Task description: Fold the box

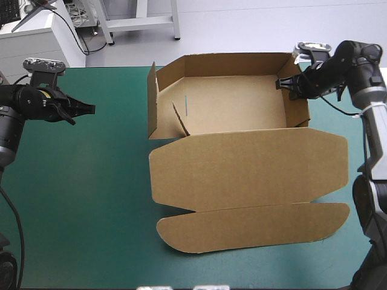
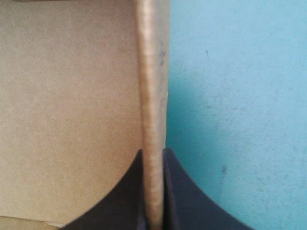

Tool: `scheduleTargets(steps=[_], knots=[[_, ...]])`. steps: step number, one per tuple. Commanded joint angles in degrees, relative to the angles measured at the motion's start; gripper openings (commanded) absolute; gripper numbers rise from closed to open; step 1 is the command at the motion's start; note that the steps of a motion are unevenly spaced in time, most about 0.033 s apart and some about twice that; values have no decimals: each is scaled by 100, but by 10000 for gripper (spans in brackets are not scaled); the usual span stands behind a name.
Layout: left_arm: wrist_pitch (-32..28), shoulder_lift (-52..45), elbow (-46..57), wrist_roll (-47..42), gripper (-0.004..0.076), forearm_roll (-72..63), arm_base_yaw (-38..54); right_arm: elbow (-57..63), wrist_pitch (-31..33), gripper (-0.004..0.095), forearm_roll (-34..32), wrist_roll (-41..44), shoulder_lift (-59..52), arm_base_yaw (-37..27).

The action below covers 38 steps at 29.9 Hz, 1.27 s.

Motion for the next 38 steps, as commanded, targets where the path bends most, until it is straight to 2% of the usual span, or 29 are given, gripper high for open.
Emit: scheduleTargets(steps=[1,3,6,10,14,16,21,24,33,38], knots=[[-243,-59,-199,9,-7,-97,-9,-155,58,-18,490,-172,-727,-305],[-202,-2,-199,9,5,-148,-9,-145,58,-18,755,-172,-875,-485],[-44,139,-199,9,69,-458,-9,-8,58,-17,1067,-213,-1099,-739],[79,369,-199,9,225,-1138,-9,353,58,-19,1228,-378,-1378,-852],[30,582,-199,-46,423,-1784,-9,757,58,-19,1308,-451,-1536,-852],[0,673,-199,-45,470,-2270,-9,907,48,-18,1431,-465,-1575,-852],[305,862,-199,119,481,-3694,-9,953,48,-19,1742,-588,-1578,-852],[634,959,-199,622,481,-4297,-9,953,48,-19,1783,-615,-1578,-852],[953,971,-199,1541,473,-6030,-9,953,-85,-17,1859,-640,-1417,-841],[1267,971,-199,1826,473,-6479,-9,953,-106,-16,2110,-606,-1280,-777]])
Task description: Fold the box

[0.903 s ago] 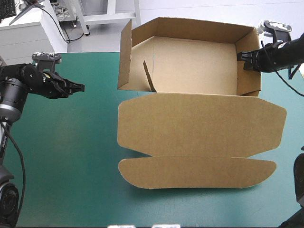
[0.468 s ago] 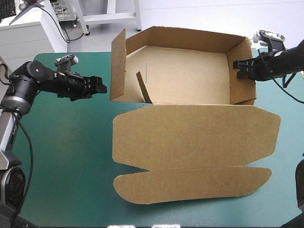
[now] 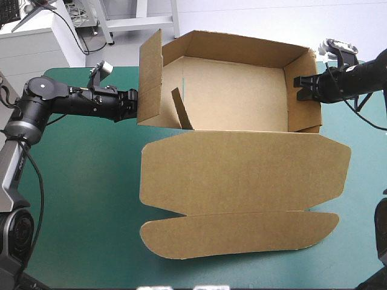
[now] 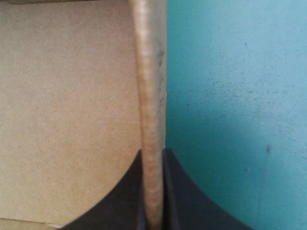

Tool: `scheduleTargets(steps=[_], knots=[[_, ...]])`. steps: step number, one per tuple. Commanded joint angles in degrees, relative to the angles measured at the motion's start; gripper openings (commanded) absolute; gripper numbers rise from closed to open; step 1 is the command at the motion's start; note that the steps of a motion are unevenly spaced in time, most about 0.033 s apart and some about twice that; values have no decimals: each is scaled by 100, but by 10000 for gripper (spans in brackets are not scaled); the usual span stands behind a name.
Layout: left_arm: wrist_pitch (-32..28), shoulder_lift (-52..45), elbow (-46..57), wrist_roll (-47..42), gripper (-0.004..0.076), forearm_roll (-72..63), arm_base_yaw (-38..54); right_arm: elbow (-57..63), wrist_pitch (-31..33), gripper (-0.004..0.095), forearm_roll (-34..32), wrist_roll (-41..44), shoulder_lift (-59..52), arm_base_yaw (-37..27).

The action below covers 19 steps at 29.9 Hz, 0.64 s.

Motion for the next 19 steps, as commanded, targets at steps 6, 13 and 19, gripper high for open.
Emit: scheduleTargets(steps=[6,13,19], knots=[[269,-261,-199,160,473,-679,-13,-149,-166,-15,127,69,-63,292],[469,-261,-199,264,473,-758,-13,-149,-419,-15,-286,99,-4,686],[585,-310,-199,264,473,-862,-13,-149,-633,-15,-410,336,67,767]])
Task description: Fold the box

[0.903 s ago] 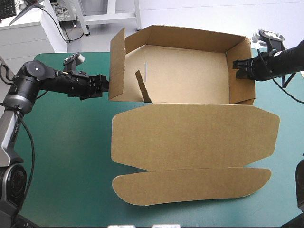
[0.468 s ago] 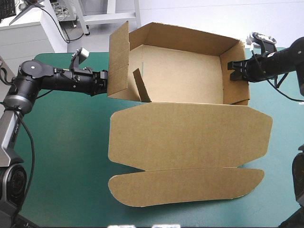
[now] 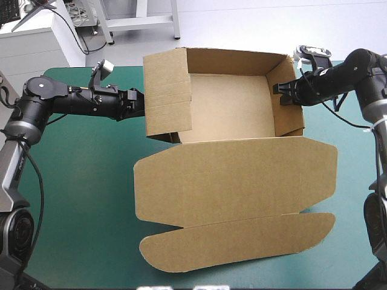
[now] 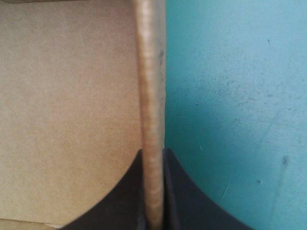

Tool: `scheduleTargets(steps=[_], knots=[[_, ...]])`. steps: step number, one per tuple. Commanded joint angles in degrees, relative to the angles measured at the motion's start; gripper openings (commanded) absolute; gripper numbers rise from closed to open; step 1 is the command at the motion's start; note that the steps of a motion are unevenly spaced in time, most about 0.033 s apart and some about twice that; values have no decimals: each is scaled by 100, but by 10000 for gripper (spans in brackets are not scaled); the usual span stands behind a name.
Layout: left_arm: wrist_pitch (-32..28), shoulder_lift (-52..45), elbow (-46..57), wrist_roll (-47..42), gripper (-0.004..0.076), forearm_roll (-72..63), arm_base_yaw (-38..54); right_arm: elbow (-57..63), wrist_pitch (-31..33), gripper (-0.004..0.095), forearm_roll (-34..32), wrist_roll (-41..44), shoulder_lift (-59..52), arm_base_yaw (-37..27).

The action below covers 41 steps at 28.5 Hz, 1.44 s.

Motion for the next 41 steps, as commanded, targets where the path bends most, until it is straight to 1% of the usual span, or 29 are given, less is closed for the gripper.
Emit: scheduleTargets(steps=[1,6,10,17,25,28,34,37,39,41], knots=[[432,-328,-199,33,473,-588,-13,-149,-327,-15,99,193,-199,24],[432,-413,-199,122,473,-920,-13,-149,-369,-15,155,308,-111,24],[432,-448,-199,147,473,-1102,-13,-149,-395,-15,165,334,-37,187],[432,-456,-199,147,473,-1158,-13,-149,-869,-15,144,432,28,620],[432,-503,-199,147,473,-1140,-49,-149,-993,-15,138,664,135,838],[432,-503,-199,136,473,-874,-113,-149,-1112,-15,150,700,135,959],[432,-503,-199,-173,473,29,-202,-149,-1075,-7,11,785,179,1192],[432,-503,-199,-281,473,439,-206,-149,-1087,1,-239,888,186,1372],[421,-503,-199,-549,457,814,-270,-149,-1095,3,-406,1004,192,1498],[407,-503,-199,-903,419,1612,-420,-149,-1137,3,-574,1222,214,1688]])
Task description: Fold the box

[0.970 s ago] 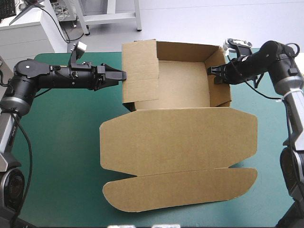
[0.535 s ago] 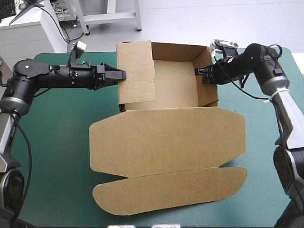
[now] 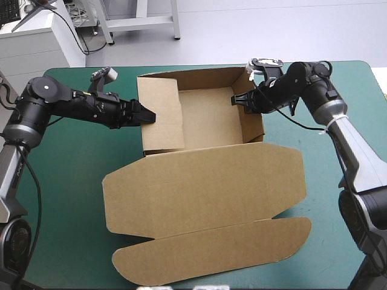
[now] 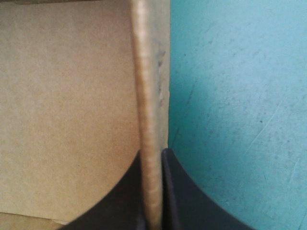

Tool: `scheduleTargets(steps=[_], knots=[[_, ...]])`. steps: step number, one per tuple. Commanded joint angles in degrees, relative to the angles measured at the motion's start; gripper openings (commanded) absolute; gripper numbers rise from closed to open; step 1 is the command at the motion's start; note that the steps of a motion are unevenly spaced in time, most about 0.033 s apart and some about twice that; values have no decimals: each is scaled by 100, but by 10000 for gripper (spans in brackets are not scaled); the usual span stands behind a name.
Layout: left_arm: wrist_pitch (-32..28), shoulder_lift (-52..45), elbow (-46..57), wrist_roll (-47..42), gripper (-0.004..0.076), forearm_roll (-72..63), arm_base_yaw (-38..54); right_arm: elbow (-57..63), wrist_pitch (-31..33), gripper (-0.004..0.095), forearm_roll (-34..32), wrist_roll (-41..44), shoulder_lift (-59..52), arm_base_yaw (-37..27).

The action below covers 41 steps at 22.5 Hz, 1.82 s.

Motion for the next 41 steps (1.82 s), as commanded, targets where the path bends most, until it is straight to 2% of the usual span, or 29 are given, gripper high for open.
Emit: scheduleTargets(steps=[1,5,8,10,12,13,14,15,17,22,25,29,31,38,41], knots=[[358,-236,-188,-464,409,554,-242,-154,-308,3,175,334,-297,224],[57,-236,-188,-1252,402,1965,-805,-154,-223,3,22,693,-291,495],[-178,-236,-188,-1749,402,2396,-1066,-154,-126,3,12,741,-291,576],[-302,-236,-188,-2068,364,2641,-1230,-154,5,3,-121,812,-291,618],[-313,-236,-188,-2454,228,3154,-1409,-154,49,3,-129,881,-291,618],[-313,-236,-188,-2673,116,3632,-1553,-154,71,2,-65,910,-291,618],[-355,-236,-188,-2863,36,3998,-1654,-154,115,3,-49,945,-291,618],[-403,-236,-188,-3080,-8,4230,-1713,-154,210,3,-49,1008,-291,618],[-550,-217,-188,-3498,-8,4485,-1781,-154,436,4,-91,1029,-291,618],[-657,-217,-188,-3662,-8,4476,-1818,-154,505,3,-138,1029,-291,618],[-661,-134,-188,-3824,-8,4517,-1818,-154,731,1,-478,1065,-291,618],[-664,127,-188,-3899,-8,4365,-1818,-154,1205,1,-1519,1344,-291,618],[-731,248,-188,-3899,-8,4264,-1818,-110,1205,1,-1845,1366,-291,618],[-679,1022,-546,-3639,-8,4217,-1818,399,1086,1,-1812,1434,104,618],[-789,1175,-575,-3350,-8,4235,-1818,399,775,1,-1800,1529,181,618]])
